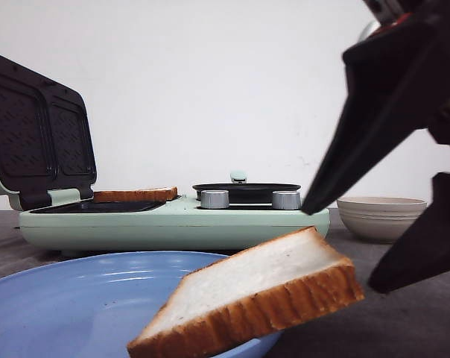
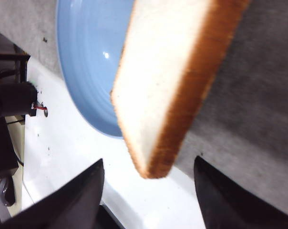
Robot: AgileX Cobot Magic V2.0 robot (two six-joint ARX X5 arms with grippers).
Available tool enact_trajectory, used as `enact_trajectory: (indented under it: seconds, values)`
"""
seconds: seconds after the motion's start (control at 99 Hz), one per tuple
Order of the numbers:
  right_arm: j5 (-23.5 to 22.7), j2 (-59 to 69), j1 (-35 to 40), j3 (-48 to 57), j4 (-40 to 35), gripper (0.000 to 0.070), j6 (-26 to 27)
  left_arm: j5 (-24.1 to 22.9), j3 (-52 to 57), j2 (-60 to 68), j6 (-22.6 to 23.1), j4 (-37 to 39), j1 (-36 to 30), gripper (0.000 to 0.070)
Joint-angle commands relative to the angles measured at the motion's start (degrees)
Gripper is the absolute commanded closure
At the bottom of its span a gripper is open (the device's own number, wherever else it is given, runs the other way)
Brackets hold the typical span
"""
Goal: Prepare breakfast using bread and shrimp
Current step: 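Reach the right gripper down and grasp the second bread slice edge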
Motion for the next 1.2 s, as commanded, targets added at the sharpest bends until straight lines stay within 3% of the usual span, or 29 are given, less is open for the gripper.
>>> enact_trajectory:
  seconds: [0.0,0.505,0.818,1.03,1.192]
  values:
    - [-0.2,1.4,1.1,0.2,1.0,0.0339,0.7,-0.2,0.4,0.2,-0.5,0.7,0.0,0.0695]
    - [0.5,4.7,3.0,0.2,4.8,0.0344,1.2,-0.2,0.4,0.2,-0.5,0.7,0.0,0.0695]
    - [2.0,4.7,3.0,0.2,4.6,0.0698,0.9,-0.2,0.4,0.2,-0.5,0.6,0.0,0.0695]
    - [1.5,4.6,3.0,0.2,6.1,0.0700,-0.2,-0.2,0.4,0.2,-0.5,0.6,0.0,0.0695]
    - [-1.2,4.6,3.0,0.3,14.3,0.0700,2.1,-0.2,0.4,0.2,-0.5,0.6,0.0,0.0695]
